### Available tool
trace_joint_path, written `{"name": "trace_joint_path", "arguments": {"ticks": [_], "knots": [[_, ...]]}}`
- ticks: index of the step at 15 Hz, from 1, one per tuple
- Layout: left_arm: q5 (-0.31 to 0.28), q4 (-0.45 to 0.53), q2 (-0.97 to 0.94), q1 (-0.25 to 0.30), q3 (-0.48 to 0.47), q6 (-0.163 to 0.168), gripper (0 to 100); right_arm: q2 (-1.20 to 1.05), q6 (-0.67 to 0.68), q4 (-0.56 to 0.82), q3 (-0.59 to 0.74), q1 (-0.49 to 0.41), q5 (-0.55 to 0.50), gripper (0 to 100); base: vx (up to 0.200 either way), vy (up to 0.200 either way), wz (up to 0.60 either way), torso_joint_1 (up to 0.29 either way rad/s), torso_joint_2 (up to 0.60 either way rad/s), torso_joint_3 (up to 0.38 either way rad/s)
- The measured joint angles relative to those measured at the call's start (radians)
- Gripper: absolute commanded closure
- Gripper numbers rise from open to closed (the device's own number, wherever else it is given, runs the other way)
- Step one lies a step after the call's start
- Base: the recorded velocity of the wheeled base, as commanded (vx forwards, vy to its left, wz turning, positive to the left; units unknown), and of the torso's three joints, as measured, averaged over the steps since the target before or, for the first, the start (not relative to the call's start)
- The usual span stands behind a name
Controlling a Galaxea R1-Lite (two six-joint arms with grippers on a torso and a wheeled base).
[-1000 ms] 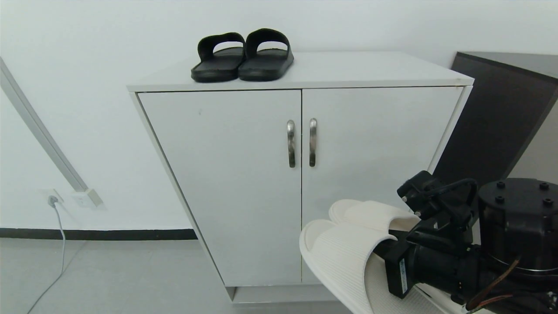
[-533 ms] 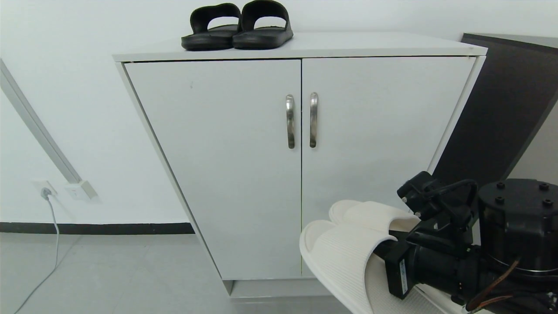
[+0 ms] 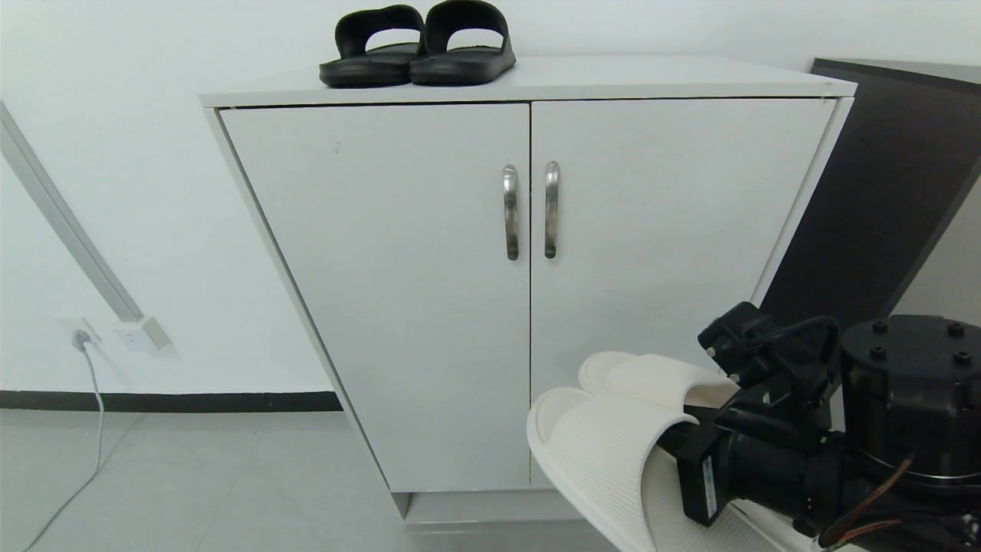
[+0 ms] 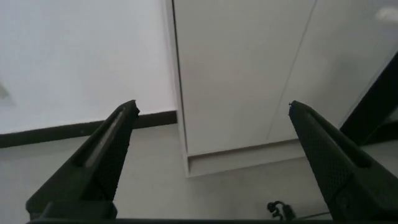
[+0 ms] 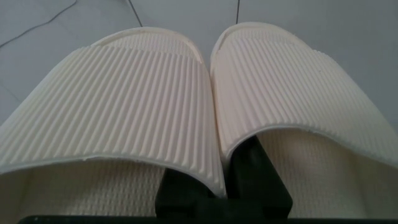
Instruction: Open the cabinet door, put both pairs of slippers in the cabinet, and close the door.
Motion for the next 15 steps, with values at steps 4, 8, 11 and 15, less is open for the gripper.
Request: {"name": "trace_joint_path", "arguments": {"ticks": [4,8,11,15], "knots": [[-0.031,-0.249,0.359,-0.114,-0.141,-0.039,0,0.000,-0.014,0.000,0.002,0.000,-0.002,100,0.000,0.000,0.00,0.000,0.00,0.000],[-0.014,-0.628,0.773,-0.334,-0.259,-0.049,0,0.001,-0.018,-0.019,0.016,-0.002,0.002,100,0.000,0.000,0.00,0.000,0.00,0.000],[0.037,-0.736,1.015,-0.523,-0.444,-0.051,0,0.009,-0.017,-0.022,0.019,-0.006,0.002,100,0.000,0.000,0.00,0.000,0.00,0.000],[0.024,-0.737,1.278,-0.637,-0.696,-0.052,0,0.021,-0.017,-0.023,0.025,-0.007,0.021,100,0.000,0.000,0.00,0.000,0.00,0.000]]}}
